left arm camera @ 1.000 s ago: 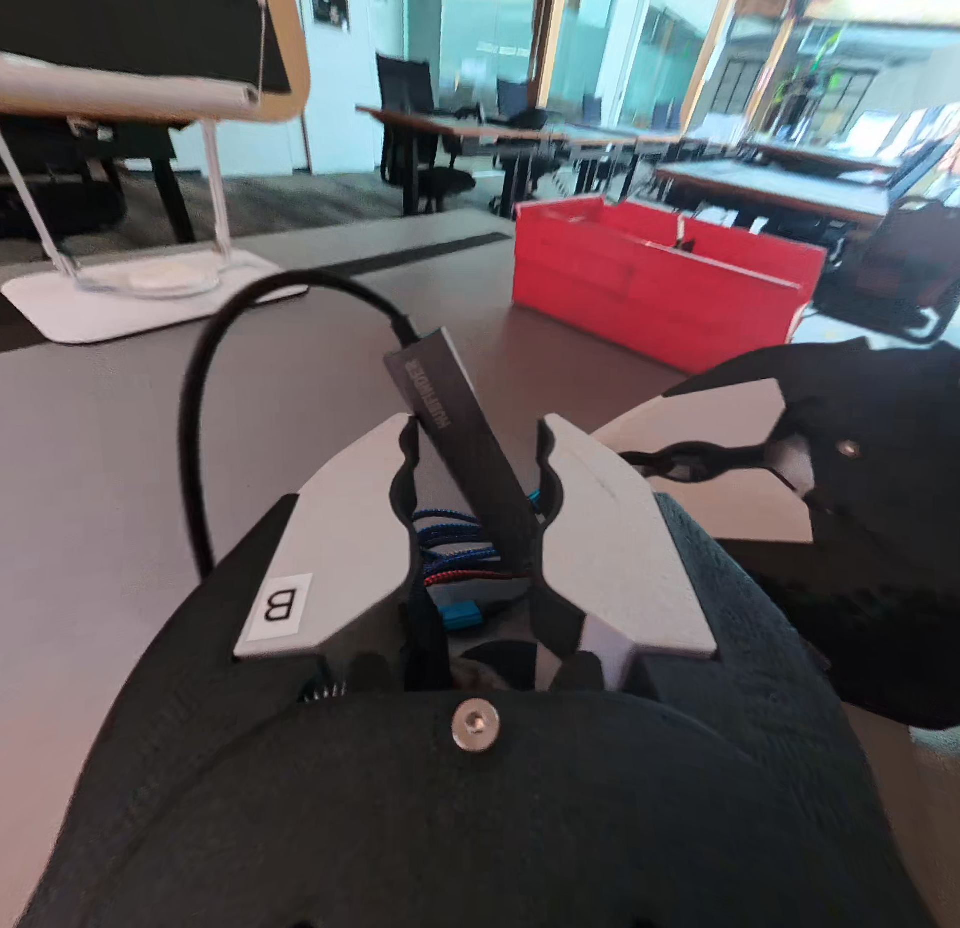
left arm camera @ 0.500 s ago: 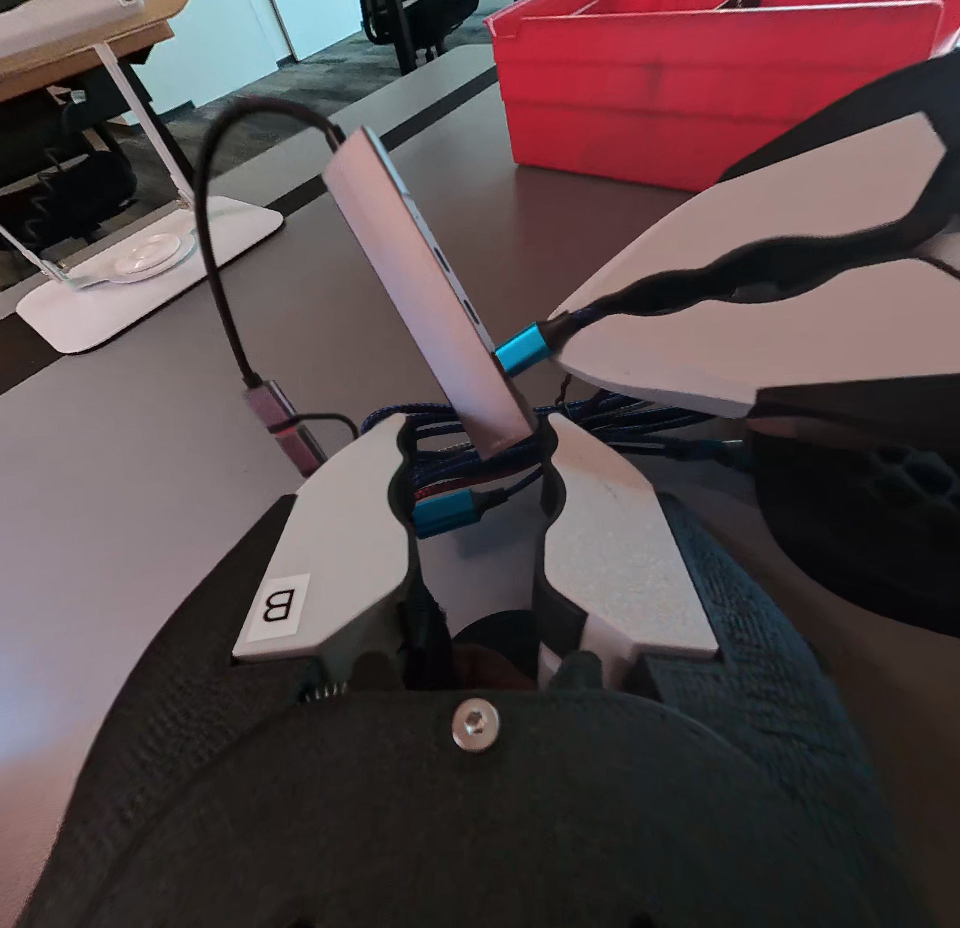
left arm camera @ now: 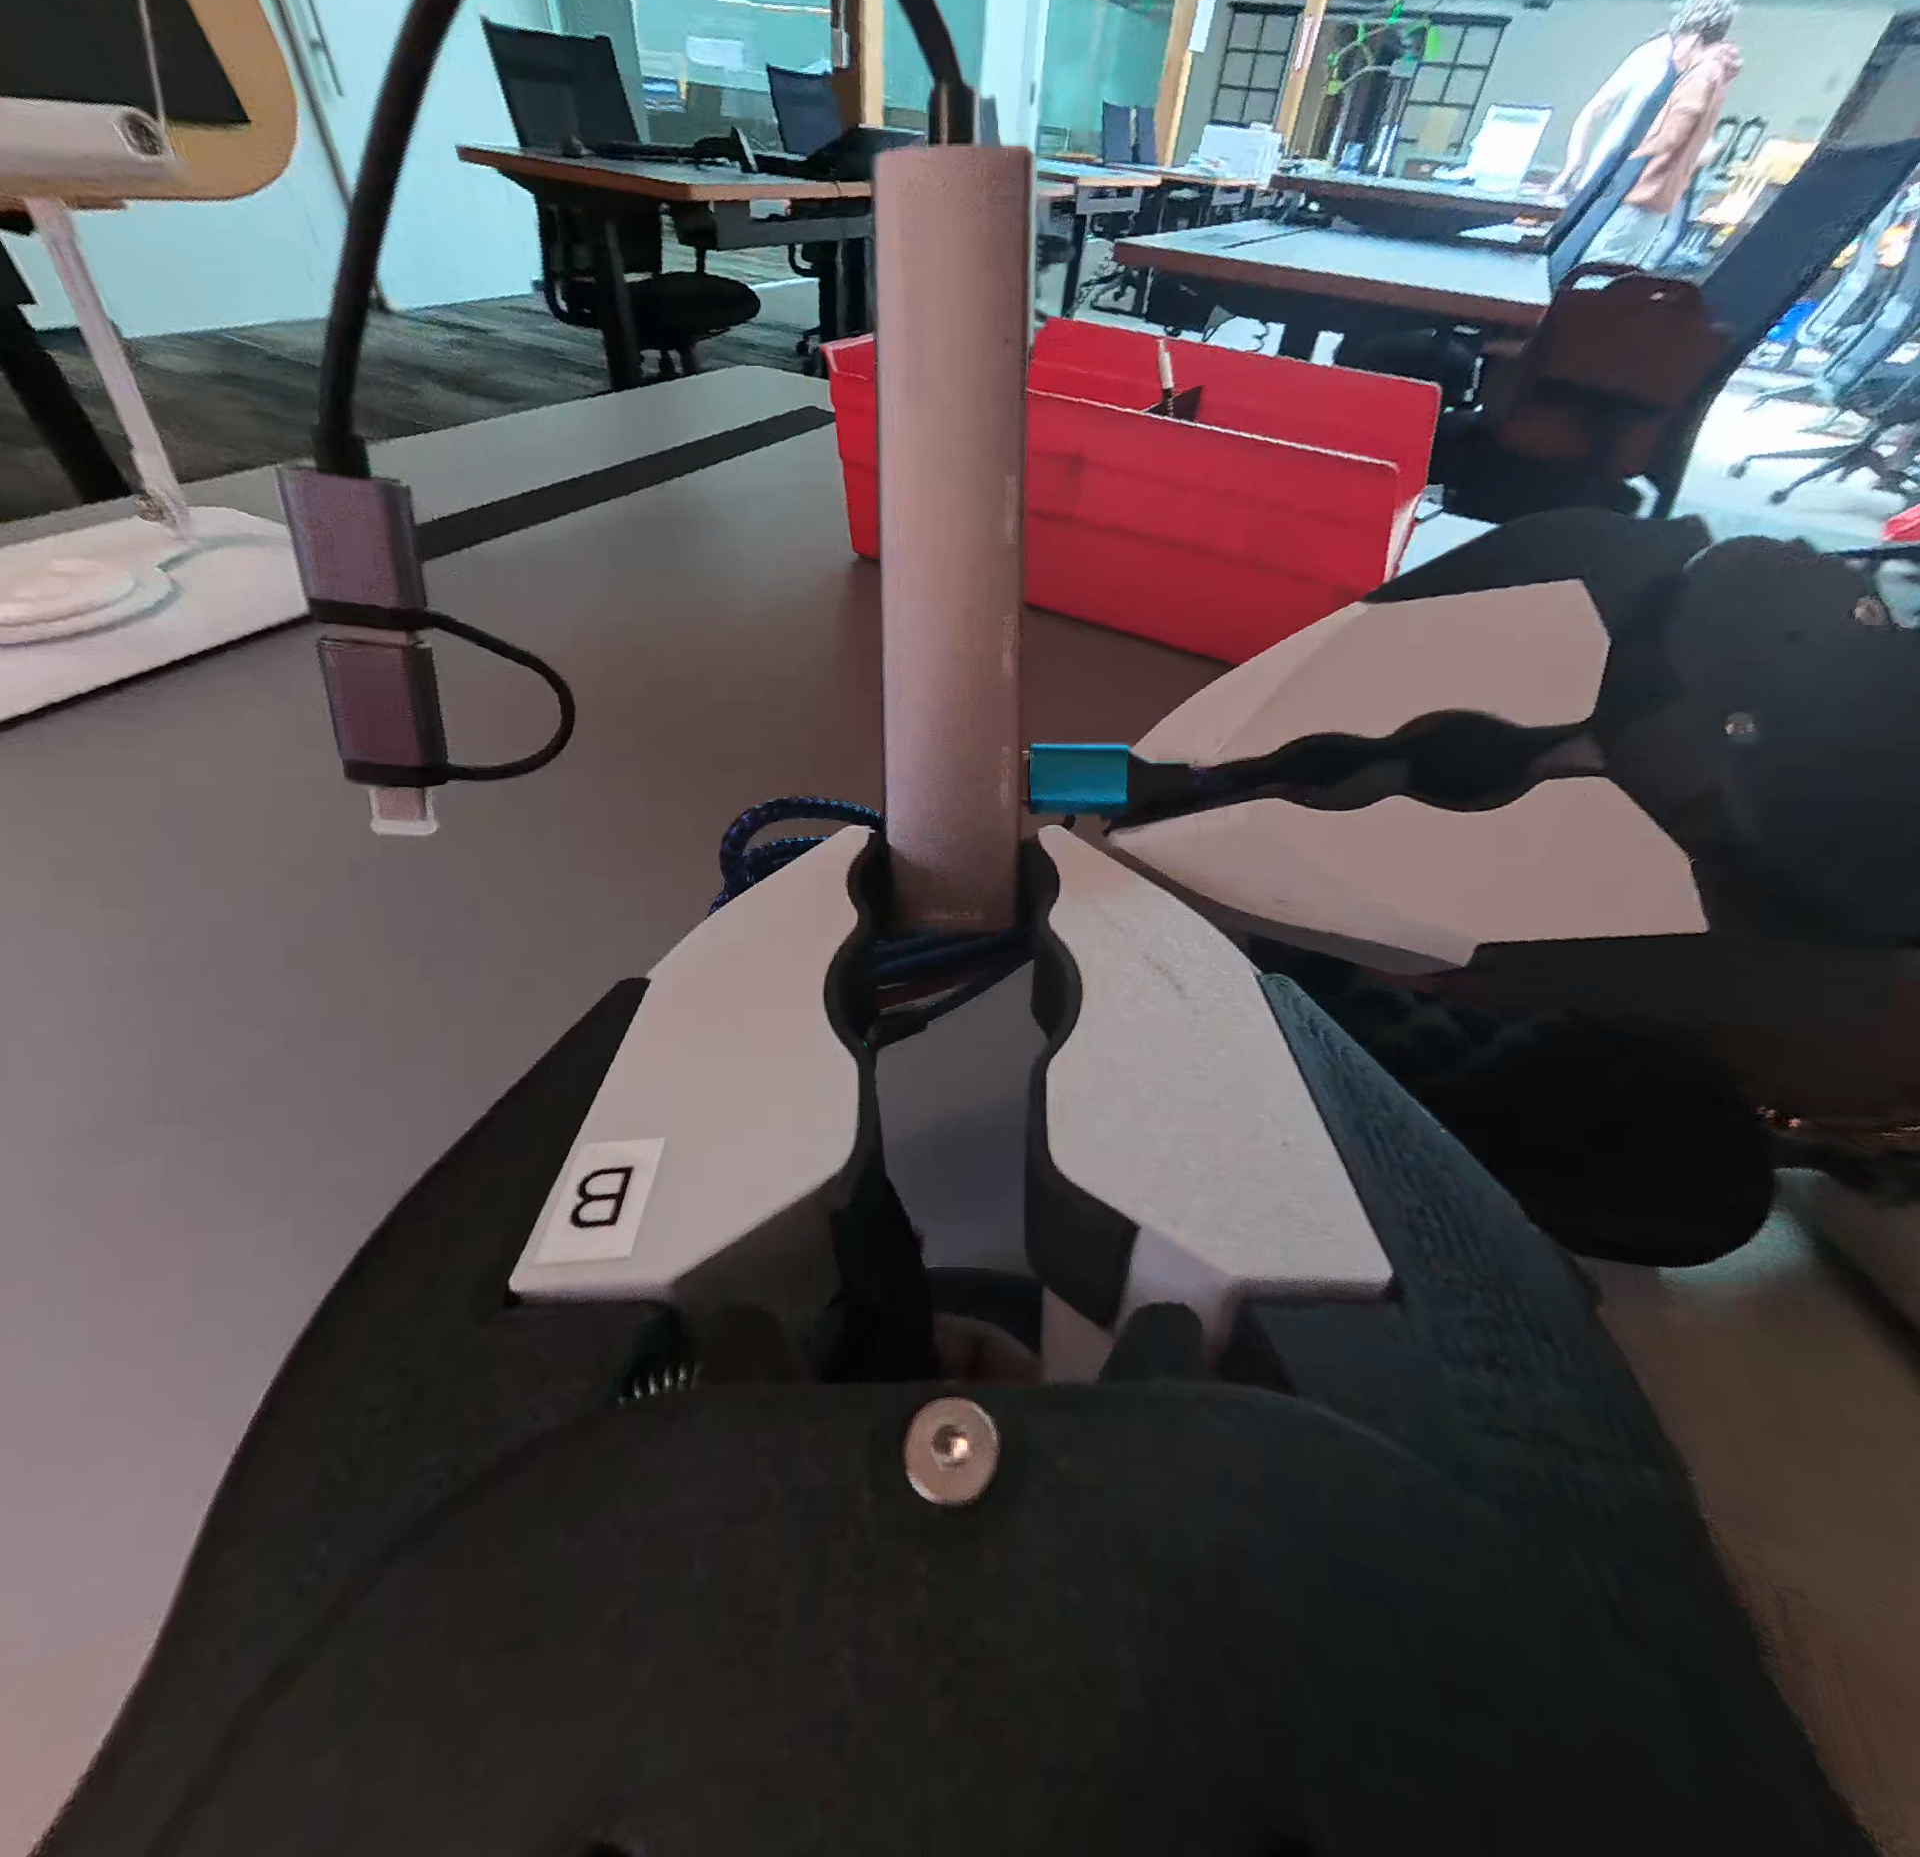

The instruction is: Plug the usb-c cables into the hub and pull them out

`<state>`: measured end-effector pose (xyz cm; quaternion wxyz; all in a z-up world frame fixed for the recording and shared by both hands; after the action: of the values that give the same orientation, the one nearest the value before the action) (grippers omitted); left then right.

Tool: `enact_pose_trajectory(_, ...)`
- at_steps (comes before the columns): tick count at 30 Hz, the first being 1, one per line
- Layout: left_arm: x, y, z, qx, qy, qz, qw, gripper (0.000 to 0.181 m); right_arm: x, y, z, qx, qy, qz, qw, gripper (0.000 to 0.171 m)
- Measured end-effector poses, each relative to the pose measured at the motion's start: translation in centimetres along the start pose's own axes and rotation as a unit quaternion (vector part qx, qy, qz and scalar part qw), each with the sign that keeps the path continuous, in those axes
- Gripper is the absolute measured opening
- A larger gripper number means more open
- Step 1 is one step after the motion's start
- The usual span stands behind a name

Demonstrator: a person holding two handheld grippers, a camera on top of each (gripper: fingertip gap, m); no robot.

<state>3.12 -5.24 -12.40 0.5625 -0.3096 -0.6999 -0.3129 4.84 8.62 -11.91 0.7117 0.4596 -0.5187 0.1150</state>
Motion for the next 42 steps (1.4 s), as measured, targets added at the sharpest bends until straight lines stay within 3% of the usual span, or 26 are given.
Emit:
enact_pose_trajectory(5, 0.0, 0.5, 0.3, 0.091, -0.011, 0.056, 0.994, 0.025, -0.6, 0.3, 0.4, -0.009, -0.039, 0.021, 0.999, 0.002)
enact_pose_trajectory(8, -0.1, 0.5, 0.6, 0.147, -0.031, 0.075, 0.986, 0.025, -0.3, 0.2, 0.4, -0.056, -0.051, -0.018, 0.997, 0.012)
enact_pose_trajectory(12, -0.2, 0.6, 0.7, 0.141, -0.04, 0.082, 0.986, 0.024, -0.4, -0.4, 1.0, -0.071, -0.08, -0.05, 0.993, 0.015)
enact_pose_trajectory(21, -0.3, 0.9, 0.7, 0.171, -0.055, 0.114, 0.977, 0.024, -0.4, -0.8, 1.1, -0.066, -0.104, -0.084, 0.989, 0.005)
enact_pose_trajectory(30, -0.1, 1.4, 1.1, 0.134, -0.054, 0.152, 0.978, 0.024, -0.7, 0.5, 0.0, -0.027, -0.096, -0.067, 0.993, 0.004)
enact_pose_trajectory(32, 0.0, 1.3, 1.1, 0.132, -0.047, 0.143, 0.98, 0.024, -0.4, -0.1, -0.1, -0.054, -0.096, -0.072, 0.991, 0.004)
enact_pose_trajectory(33, 0.0, 1.2, 1.0, 0.138, -0.045, 0.141, 0.979, 0.024, -0.3, -0.6, -0.2, -0.066, -0.097, -0.085, 0.989, 0.004)
enact_pose_trajectory(35, 0.2, -1.4, -1.3, 0.281, -0.066, 0.151, 0.946, 0.025, -0.2, -1.6, -1.2, -0.038, -0.079, -0.085, 0.993, 0.004)
enact_pose_trajectory(37, 0.2, -2.1, -3.2, 0.21, 0.004, 0.059, 0.976, 0.024, -0.8, 0.6, -2.4, -0.094, -0.089, -0.089, 0.988, 0.004)
enact_pose_trajectory(39, 0.0, -1.3, -3.0, 0.213, -0.003, 0.101, 0.972, 0.025, -0.8, 3.5, -3.4, -0.113, -0.073, -0.017, 0.991, 0.004)
enact_pose_trajectory(42, 0.2, -0.5, -1.8, 0.208, -0.007, 0.139, 0.968, 0.025, 0.1, 5.5, -4.5, -0.116, -0.043, -0.023, 0.992, 0.004)
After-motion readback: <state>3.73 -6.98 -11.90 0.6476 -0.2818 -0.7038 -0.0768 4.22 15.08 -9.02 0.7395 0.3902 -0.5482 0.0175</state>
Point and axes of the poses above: each gripper's, where its closed fingertips meet, z out along the fingers, x out of its top, y = z × x across the jaws, the point moved 9 cm from there along -z, back along the fingers, and after that the axes turned 5 degrees about -x, right-handed, at the moved point
